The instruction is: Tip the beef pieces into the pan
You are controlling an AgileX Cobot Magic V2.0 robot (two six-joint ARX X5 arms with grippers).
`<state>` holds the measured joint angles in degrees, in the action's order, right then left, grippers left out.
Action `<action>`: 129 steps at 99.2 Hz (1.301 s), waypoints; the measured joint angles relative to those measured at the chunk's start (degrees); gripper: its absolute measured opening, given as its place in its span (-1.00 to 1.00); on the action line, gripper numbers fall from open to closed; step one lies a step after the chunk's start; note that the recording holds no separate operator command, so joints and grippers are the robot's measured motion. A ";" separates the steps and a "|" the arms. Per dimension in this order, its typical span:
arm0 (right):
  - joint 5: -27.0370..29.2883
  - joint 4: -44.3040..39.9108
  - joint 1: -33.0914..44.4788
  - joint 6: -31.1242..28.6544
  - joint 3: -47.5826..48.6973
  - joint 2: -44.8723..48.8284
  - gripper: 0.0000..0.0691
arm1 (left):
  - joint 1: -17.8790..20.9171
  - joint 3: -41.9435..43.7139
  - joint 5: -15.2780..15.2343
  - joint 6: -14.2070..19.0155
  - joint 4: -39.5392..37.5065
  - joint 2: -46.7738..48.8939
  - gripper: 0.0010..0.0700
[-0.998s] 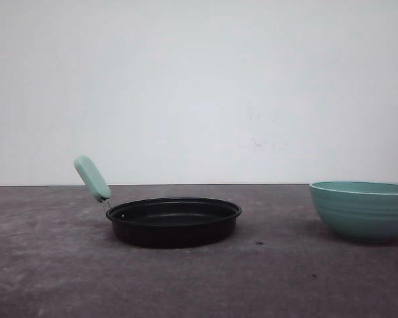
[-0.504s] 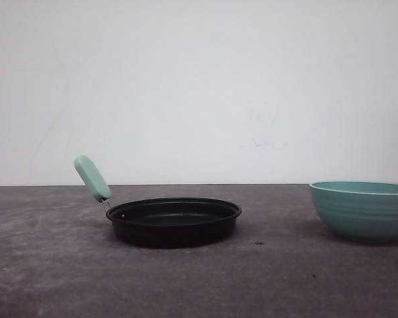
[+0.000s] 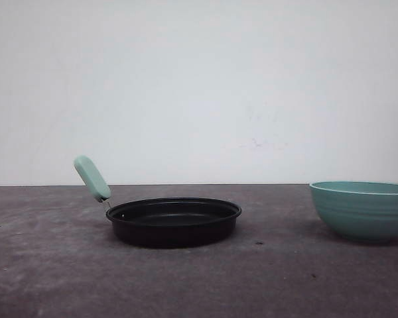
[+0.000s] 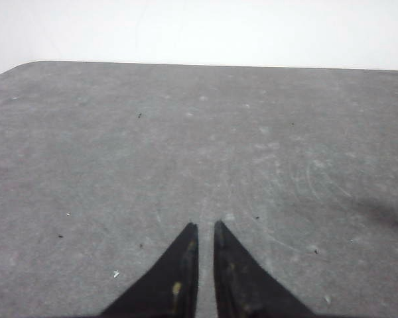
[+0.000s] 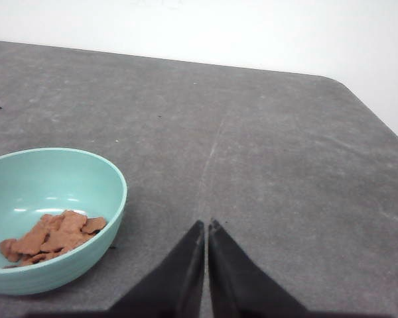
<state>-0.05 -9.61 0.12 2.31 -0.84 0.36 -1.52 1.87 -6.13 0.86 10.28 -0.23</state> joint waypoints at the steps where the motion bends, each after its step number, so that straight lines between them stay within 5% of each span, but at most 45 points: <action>1: 0.00 0.00 0.00 -0.28 0.00 0.00 -0.99 | 0.00 0.00 0.00 0.00 0.00 0.00 -0.99; 16: -0.17 0.00 -0.02 -6.27 0.00 0.00 -0.99 | 0.00 0.00 0.07 2.19 0.00 0.00 -0.99; 62: -3.41 1.09 -0.02 -31.04 0.00 0.00 -0.99 | 0.00 0.04 2.05 18.23 -0.57 0.00 -0.99; 84: -4.24 2.69 -0.02 -37.86 -4.59 1.11 -0.99 | -0.07 6.27 4.44 20.46 -1.11 -1.46 -0.99; 101: -4.24 0.81 -0.02 -37.48 -17.66 8.96 -0.99 | -0.04 17.90 4.50 20.79 -1.84 -8.76 -0.99; 117: -7.45 -4.55 -0.02 -27.80 -30.58 20.09 -0.99 | -0.04 26.56 6.43 18.08 -0.04 -17.97 -0.98; 123: -9.46 -6.38 -0.13 -23.82 -33.90 23.15 -0.88 | -0.07 28.15 7.98 17.35 0.28 -20.41 -0.81; 129: -10.32 -7.56 -0.52 -21.27 -35.95 25.33 -0.48 | -0.24 28.68 9.57 16.74 0.28 -22.25 -0.44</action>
<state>-10.37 -17.17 -0.40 -18.96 -36.80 25.69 -1.76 30.55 3.44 17.61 10.57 -22.48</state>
